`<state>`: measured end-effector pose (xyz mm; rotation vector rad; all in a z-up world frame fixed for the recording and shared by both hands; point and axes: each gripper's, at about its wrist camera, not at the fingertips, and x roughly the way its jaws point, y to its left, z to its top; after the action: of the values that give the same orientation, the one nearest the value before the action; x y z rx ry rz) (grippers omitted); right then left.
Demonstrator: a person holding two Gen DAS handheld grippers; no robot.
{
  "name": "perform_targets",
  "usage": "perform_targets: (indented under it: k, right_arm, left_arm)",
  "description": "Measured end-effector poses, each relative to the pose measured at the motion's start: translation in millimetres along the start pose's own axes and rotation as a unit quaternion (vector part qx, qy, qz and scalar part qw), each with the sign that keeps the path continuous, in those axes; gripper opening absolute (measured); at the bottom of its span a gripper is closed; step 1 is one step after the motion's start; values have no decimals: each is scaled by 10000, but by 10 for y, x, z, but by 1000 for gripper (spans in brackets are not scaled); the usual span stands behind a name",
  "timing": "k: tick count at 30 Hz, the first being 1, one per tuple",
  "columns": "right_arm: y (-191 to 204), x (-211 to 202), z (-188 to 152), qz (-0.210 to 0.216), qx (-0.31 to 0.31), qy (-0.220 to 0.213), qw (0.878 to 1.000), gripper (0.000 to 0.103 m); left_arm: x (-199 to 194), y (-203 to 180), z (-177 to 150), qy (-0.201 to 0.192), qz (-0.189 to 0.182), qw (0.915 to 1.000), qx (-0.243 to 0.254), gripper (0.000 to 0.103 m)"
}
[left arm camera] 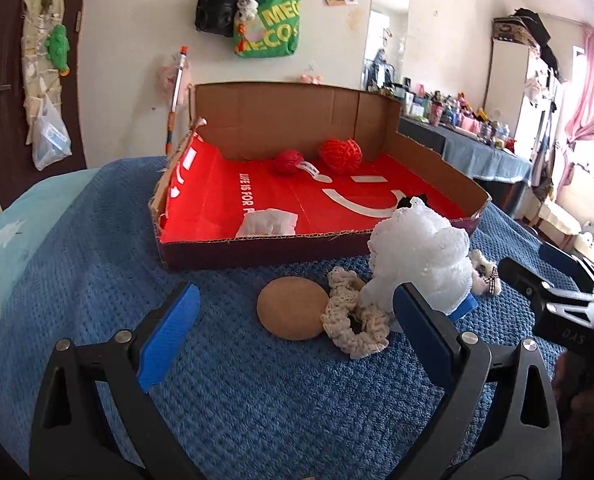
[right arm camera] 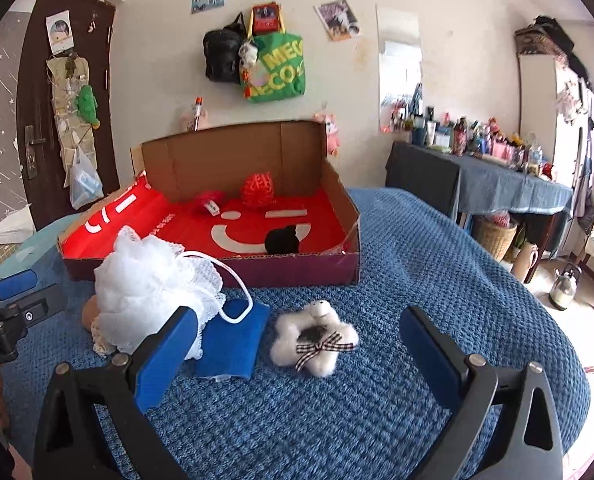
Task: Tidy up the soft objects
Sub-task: 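Grasp the brown round disc with the left tool while the right tool grasps the white plush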
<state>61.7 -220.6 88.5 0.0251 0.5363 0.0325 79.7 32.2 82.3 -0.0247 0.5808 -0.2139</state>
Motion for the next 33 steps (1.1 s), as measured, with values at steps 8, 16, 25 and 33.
perform_targets:
  k: [8,16,25,33]
  right_arm:
    - [-206,235,69,98,-60,757,9971,103]
    - [-348,454,60,200,37,1334,9908,103]
    - [-297,656,8,369,-178,1761,9835,92]
    - [-243,683,21,480,-370,1693,9837,60]
  left_arm:
    - [210,208,69,788,-228,9962,296,99]
    - [498,252,46,1403,-279,9856,902,99]
    - [765,153,112,1647,-363,9788,1160,98]
    - [817,62,85,1651,-637,9766,1219,45]
